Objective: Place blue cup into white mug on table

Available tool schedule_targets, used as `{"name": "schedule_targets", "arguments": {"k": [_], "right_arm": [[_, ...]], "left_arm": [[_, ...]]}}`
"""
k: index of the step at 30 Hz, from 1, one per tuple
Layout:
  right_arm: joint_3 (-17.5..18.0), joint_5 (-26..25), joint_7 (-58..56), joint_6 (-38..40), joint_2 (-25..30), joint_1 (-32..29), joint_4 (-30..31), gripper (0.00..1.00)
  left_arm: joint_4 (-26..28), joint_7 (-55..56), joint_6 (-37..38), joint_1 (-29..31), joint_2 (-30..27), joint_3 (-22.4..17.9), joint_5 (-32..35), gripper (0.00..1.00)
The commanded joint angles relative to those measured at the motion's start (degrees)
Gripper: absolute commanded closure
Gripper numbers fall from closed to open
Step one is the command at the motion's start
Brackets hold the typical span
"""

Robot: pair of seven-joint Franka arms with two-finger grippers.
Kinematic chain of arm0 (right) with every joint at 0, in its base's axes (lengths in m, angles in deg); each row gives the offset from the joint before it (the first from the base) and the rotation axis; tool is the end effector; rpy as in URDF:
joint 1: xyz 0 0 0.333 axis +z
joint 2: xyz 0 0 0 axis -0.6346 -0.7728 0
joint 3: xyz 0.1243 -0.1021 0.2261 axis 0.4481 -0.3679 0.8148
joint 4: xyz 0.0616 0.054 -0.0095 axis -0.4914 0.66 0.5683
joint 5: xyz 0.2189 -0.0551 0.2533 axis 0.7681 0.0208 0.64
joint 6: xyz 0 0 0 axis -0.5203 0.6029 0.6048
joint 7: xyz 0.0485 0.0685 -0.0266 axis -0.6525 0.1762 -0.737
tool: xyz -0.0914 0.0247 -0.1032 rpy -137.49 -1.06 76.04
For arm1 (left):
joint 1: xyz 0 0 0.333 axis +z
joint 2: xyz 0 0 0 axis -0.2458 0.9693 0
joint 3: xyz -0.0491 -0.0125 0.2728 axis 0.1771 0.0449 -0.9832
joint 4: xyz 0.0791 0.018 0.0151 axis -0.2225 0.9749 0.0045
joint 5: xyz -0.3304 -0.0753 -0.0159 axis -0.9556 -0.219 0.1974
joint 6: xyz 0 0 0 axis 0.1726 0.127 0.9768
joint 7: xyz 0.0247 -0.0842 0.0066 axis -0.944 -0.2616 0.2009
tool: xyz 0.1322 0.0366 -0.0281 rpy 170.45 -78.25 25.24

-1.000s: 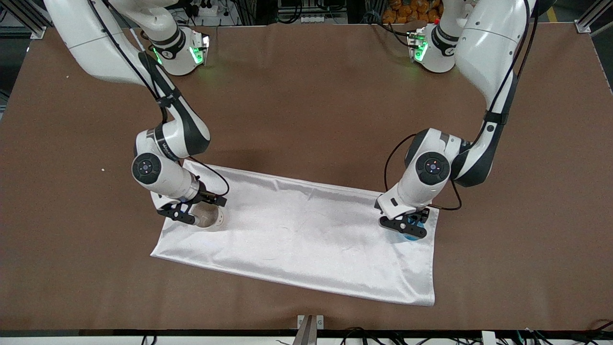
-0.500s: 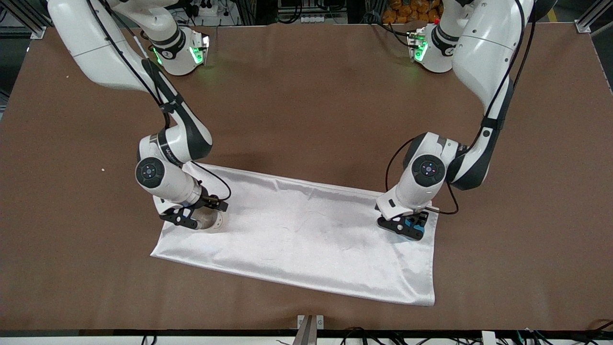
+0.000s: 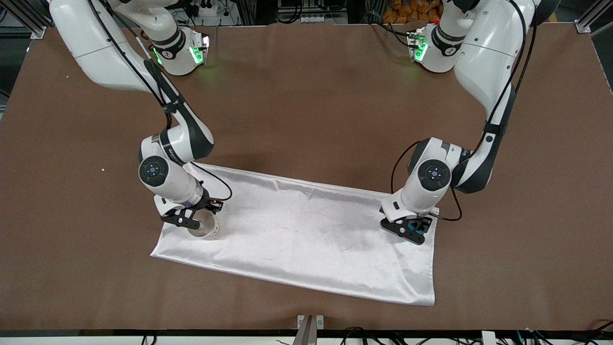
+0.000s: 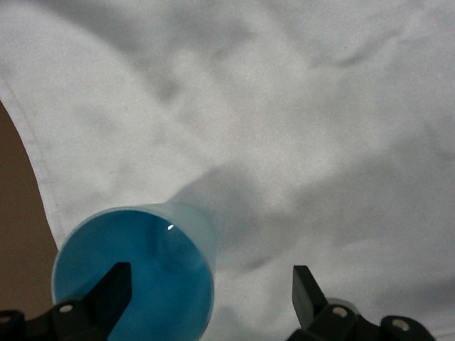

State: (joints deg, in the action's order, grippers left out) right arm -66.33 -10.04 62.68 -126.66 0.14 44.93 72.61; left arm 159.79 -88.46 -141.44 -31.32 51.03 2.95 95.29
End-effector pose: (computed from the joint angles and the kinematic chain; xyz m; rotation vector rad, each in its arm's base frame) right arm 0.5749 0.1766 0.1891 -3.0425 0.3943 -0.0355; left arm 0.6052 -0.2270 0.2028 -2.9829 0.7591 -0.2046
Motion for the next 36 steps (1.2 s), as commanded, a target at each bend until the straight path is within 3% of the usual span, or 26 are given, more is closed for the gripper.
{"name": "schedule_targets", "arguments": {"k": [1,3,8,16,27,36], "right_arm": [[-0.03,-1.39,1.79,0.2,-0.74,0.87,-1.31,1.0],[-0.03,-1.39,1.79,0.55,-0.57,0.96,-1.31,1.0],[0.15,-1.22,2.58,1.6,0.57,1.67,-1.31,1.0],[0.24,-1.04,6.79,7.4,4.52,4.74,-1.22,1.0],[0.77,-0.86,21.29,7.67,6.11,14.93,-1.13,1.0],[1.56,-0.95,23.94,7.06,6.64,22.66,-1.31,1.0]], "left_arm": [[-0.9,-1.07,-1.11,0.48,0.98,0.22,1.6,0.0],[-0.9,-1.07,-1.2,0.48,0.98,0.22,1.6,0.12],[-0.9,-1.07,-1.2,0.48,1.16,0.22,1.6,0.54],[-0.9,-0.98,-1.2,0.56,1.07,0.22,1.25,0.99],[-0.81,-1.07,-1.11,0.48,0.89,0.22,1.51,1.0],[-0.73,-0.9,-1.02,0.12,0.45,0.13,1.51,1.0]]}}
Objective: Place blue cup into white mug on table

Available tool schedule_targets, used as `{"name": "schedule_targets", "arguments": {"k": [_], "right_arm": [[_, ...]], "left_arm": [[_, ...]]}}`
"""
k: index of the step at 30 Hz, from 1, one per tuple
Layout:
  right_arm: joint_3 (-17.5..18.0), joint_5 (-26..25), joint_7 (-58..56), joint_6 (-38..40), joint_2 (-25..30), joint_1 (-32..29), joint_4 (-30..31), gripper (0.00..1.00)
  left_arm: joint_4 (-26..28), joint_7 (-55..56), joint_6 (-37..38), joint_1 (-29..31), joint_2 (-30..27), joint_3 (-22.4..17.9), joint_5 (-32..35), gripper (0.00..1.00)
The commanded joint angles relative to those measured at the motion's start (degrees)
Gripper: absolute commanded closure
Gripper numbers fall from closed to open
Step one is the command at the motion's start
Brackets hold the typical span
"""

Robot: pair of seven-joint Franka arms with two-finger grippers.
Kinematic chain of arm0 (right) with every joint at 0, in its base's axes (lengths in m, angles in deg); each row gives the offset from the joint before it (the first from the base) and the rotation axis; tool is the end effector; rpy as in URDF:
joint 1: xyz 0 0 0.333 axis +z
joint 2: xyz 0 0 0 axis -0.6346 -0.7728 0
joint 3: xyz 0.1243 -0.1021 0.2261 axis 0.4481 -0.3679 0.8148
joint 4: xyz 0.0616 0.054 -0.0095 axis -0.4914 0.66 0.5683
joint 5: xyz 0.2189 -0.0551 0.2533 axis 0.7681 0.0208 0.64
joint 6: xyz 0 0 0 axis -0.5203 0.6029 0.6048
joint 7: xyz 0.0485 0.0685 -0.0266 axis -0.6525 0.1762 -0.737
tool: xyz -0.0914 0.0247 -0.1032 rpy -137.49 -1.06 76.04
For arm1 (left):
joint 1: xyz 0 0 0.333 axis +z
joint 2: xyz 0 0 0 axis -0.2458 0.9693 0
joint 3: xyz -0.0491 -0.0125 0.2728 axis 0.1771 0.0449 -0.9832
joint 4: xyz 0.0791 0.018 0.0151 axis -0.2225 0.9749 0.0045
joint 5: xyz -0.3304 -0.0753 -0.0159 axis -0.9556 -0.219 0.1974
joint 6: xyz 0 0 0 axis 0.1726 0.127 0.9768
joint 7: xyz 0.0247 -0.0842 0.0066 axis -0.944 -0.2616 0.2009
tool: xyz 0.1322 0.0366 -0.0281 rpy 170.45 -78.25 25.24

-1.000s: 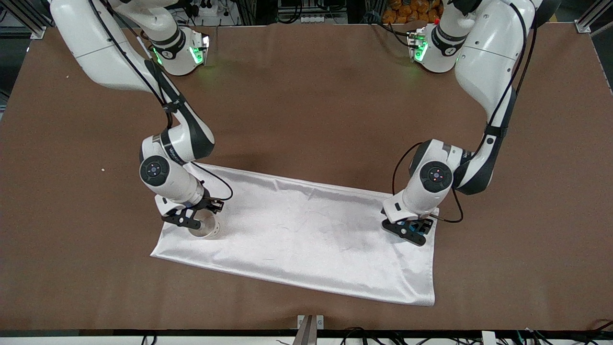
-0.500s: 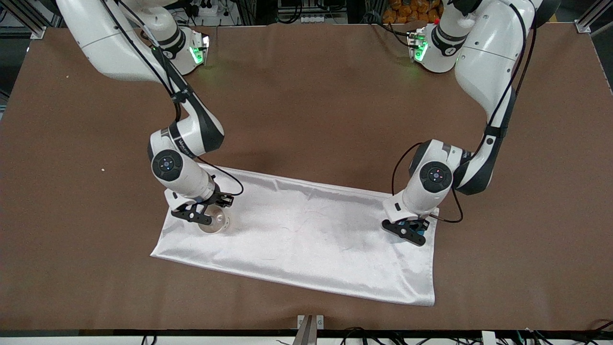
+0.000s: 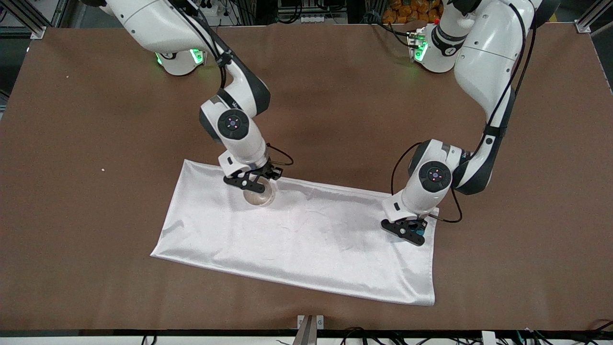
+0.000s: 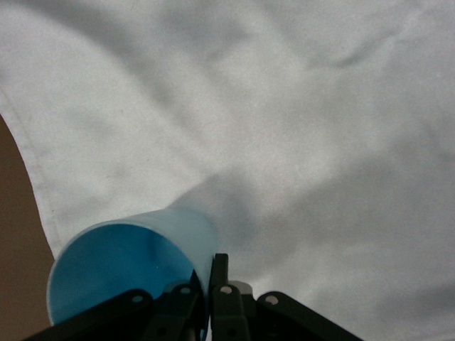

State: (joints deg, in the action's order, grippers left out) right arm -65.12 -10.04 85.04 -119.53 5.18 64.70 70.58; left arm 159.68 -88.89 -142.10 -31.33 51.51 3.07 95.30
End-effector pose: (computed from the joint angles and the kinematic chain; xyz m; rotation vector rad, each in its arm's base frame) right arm 0.4801 0.3694 0.2443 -3.0443 0.4339 -0.0065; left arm 0.6055 -0.2288 0.1995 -2.9819 0.7746 -0.2118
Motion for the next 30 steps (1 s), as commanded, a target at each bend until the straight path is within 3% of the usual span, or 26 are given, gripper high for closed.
{"name": "schedule_targets", "arguments": {"k": [1,13,24,30], "right_arm": [[0.35,-1.04,1.49,-0.07,1.77,3.69,0.81,1.0],[0.18,-2.71,3.5,-0.25,2.48,10.9,1.34,1.0],[0.09,-2.89,12.47,-0.86,2.48,15.21,2.39,1.0],[0.0,-6.04,18.53,-1.12,2.22,17.58,2.92,1.0]], "left_arm": [[-0.62,-0.38,-0.36,0.14,-0.02,0.02,1.5,1.0],[-0.62,0.15,3.41,0.67,-4.15,0.02,1.5,1.0],[-0.53,0.59,12.81,0.67,-12.14,0.11,0.89,1.0],[-0.53,8.31,19.84,-0.39,-16.89,0.8,0.71,1.0]]}}
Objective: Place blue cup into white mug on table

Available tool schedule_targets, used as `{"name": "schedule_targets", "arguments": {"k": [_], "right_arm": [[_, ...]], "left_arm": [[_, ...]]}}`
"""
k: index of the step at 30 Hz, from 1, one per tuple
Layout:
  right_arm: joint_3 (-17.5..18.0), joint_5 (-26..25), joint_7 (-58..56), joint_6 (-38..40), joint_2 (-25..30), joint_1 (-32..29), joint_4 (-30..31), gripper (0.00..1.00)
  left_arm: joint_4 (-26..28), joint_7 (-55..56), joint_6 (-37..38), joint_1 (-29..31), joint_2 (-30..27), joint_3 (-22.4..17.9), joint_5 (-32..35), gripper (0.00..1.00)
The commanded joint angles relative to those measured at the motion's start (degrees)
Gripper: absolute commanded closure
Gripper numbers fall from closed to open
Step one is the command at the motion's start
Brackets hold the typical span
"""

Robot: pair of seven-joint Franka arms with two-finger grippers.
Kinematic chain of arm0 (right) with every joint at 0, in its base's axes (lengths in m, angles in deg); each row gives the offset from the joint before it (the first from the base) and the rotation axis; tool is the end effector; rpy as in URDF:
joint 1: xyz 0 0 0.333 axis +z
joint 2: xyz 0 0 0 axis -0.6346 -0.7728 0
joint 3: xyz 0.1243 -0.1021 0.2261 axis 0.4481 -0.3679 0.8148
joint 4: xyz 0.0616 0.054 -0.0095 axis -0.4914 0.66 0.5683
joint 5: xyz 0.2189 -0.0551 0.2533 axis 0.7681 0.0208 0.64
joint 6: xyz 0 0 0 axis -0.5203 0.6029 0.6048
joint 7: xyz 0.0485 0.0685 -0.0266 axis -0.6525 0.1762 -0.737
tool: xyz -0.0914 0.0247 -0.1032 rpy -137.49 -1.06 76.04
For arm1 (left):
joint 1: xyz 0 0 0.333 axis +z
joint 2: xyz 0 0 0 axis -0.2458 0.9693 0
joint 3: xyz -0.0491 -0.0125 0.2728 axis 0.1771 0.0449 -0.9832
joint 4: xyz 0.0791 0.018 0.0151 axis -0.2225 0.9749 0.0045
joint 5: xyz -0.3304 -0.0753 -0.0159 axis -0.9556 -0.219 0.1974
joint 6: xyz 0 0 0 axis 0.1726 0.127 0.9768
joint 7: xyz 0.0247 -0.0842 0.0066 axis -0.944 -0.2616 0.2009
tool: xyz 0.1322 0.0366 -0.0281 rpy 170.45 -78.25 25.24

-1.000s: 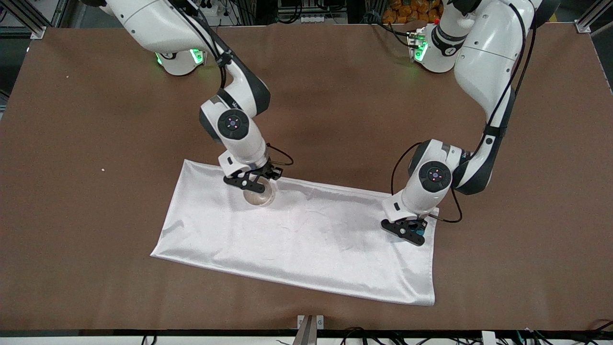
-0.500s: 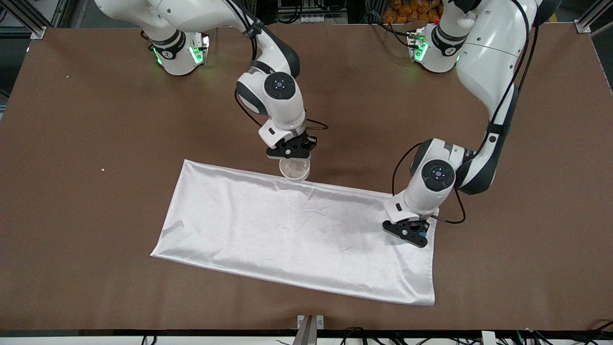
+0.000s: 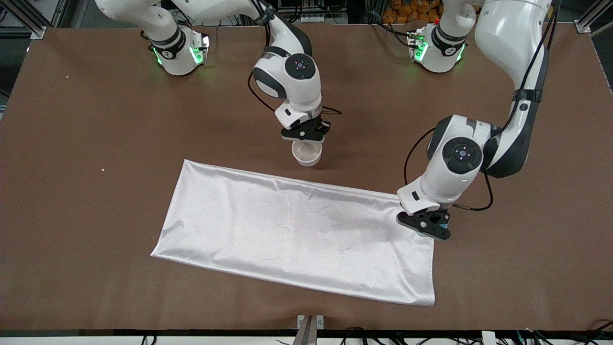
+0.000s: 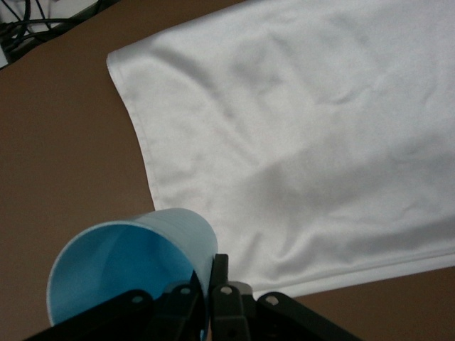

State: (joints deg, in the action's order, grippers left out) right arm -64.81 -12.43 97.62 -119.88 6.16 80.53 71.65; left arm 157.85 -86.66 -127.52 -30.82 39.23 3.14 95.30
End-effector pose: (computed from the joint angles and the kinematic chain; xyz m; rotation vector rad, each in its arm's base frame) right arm 0.3577 0.4852 0.2479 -3.0713 0.2950 -0.0280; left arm 0.6014 -0.2136 0.3247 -2.9689 0.6586 -0.2079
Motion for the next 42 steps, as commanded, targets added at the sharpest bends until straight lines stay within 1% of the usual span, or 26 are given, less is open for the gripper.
{"name": "schedule_targets", "arguments": {"k": [1,6,11,16,18,22,25,35,36,37,39,40,42], "right_arm": [[-0.31,-4.35,6.91,-1.3,1.15,2.1,2.02,1.0],[-0.31,-6.55,9.91,-4.64,0.71,3.25,3.61,1.0],[-0.48,-7.6,10.96,-4.82,0.53,4.3,4.22,1.0],[-0.48,-10.5,13.33,-4.99,-0.52,4.65,4.22,1.0],[-0.48,-11.82,14.56,-5.17,-1.13,5.09,4.22,1.0],[-0.48,-14.72,17.46,-6.66,-2.54,5.27,4.22,1.0],[-0.4,-16.31,18.87,-6.75,-3.07,5.36,4.22,1.0],[-0.4,-16.57,19.49,-6.58,-3.33,5.8,4.22,1.0],[-0.4,-16.57,19.49,-6.57,-3.25,5.8,4.22,0.86],[-0.4,-16.49,19.58,-6.57,-3.25,5.8,4.14,0.62],[-0.4,-16.4,20.8,-6.57,-3.25,5.71,4.05,0.09],[-0.4,-16.48,21.77,-6.57,-3.25,5.8,3.96,0.0],[-0.4,-16.57,22.56,-6.4,-3.25,5.71,3.87,0.0]], "left_arm": [[1.29,7.31,6.5,-1.25,-5.31,1.43,0.71,1.0],[1.29,11.7,12.91,-1.34,-9.09,3.37,0.71,1.0],[1.29,17.06,18.19,-1.25,-12.61,6.18,0.63,1.0],[1.38,21.46,21.44,-1.08,-15.95,8.12,0.45,1.0],[1.29,21.99,22.76,-0.9,-17.09,8.65,-0.6,1.0],[1.47,23.05,24.26,-0.64,-18.85,8.65,-4.9,1.0],[1.47,23.49,24.44,-0.55,-19.38,8.56,-6.32,1.0],[1.12,24.63,24.35,-1.34,-19.03,8.74,-7.11,1.0],[1.12,24.63,24.35,-1.34,-18.94,8.74,-7.11,1.0],[1.12,24.72,24.26,-1.34,-18.86,8.74,-7.11,1.0],[1.2,24.81,24.17,-1.51,-18.77,8.74,-7.11,1.0],[1.21,24.9,24.17,-1.52,-18.68,8.74,-7.11,1.0],[1.2,25.07,24.0,-1.6,-18.5,8.74,-7.11,1.0]]}}
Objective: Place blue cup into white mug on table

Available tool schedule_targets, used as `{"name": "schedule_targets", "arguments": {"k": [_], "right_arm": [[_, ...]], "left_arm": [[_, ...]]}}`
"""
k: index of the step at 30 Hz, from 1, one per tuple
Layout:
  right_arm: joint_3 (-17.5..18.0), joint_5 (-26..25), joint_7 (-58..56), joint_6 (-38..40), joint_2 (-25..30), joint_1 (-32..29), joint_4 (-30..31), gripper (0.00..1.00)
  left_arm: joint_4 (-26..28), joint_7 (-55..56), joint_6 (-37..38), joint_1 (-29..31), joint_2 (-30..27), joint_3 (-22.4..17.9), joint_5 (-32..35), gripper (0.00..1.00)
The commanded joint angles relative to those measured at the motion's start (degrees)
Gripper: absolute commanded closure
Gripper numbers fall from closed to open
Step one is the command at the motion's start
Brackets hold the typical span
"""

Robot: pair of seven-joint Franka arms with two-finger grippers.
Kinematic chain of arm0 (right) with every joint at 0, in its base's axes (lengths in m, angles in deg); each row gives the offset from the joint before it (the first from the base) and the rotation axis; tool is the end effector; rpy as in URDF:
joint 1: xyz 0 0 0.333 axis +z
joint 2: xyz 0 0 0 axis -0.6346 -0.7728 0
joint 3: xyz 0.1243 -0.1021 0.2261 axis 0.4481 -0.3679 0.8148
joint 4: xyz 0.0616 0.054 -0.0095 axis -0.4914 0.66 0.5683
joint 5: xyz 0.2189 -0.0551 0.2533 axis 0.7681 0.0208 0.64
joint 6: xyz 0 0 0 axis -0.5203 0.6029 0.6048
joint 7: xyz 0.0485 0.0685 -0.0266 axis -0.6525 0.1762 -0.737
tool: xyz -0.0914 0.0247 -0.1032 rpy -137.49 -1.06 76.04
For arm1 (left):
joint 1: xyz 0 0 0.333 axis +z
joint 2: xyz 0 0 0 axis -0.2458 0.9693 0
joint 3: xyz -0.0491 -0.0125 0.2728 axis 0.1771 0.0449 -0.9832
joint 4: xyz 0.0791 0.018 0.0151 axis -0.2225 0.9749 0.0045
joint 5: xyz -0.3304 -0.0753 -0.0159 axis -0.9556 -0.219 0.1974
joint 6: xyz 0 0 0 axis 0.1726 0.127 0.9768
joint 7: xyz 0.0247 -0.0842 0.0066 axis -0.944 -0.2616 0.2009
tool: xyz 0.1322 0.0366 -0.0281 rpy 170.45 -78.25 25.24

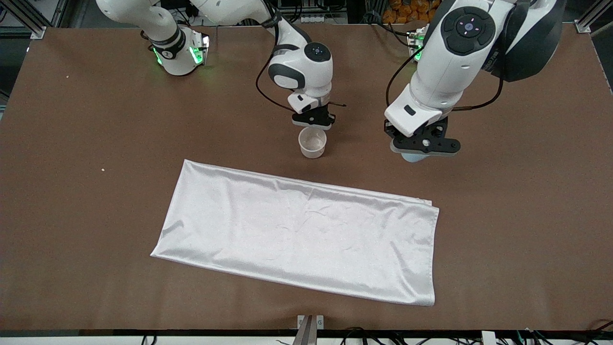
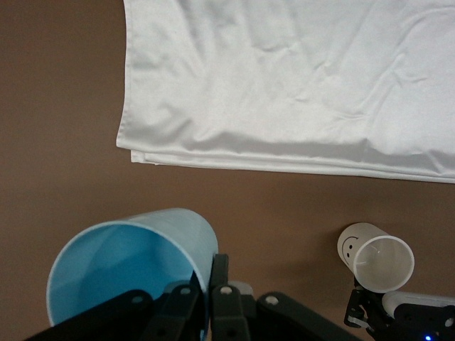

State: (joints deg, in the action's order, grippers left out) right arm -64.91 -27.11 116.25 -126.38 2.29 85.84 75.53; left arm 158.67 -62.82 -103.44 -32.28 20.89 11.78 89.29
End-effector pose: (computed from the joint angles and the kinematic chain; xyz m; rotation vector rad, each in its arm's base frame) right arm 0.3050 0.5059 0.1936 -3.1038 0.3513 -0.2164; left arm 0.4853 -0.2743 0.4720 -3.1065 0.1919 -0.0316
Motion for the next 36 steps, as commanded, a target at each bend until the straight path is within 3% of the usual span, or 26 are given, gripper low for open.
{"name": "schedule_targets", "arguments": {"k": [1,7,15,22,30,36], "right_arm": [[-0.3,-1.9,4.03,0.1,0.71,0.49,-0.01,0.0],[-0.04,-1.64,4.12,1.32,1.85,0.49,-0.01,0.0],[0.93,-0.94,3.59,8.53,6.16,0.14,-0.71,0.0],[1.28,-0.06,2.8,8.97,8.36,-1.44,-0.8,0.0],[1.28,0.91,-5.27,8.97,8.36,-6.97,-1.68,0.0],[1.1,4.16,-18.44,8.89,8.18,-14.44,-2.03,0.0]], "left_arm": [[0.3,1.32,-0.17,-0.23,-0.08,0.09,-1.1,1.0],[0.3,1.32,-0.26,-0.32,0.45,0.09,-1.19,1.0],[0.12,1.32,-0.44,-0.4,0.98,0.18,-1.19,1.0],[0.12,1.32,-0.44,-0.93,1.07,0.18,-1.19,1.0],[0.12,2.99,-1.4,-2.6,1.86,0.18,-1.1,1.0],[0.04,4.31,-1.67,-3.39,2.56,0.18,-1.01,1.0]]}}
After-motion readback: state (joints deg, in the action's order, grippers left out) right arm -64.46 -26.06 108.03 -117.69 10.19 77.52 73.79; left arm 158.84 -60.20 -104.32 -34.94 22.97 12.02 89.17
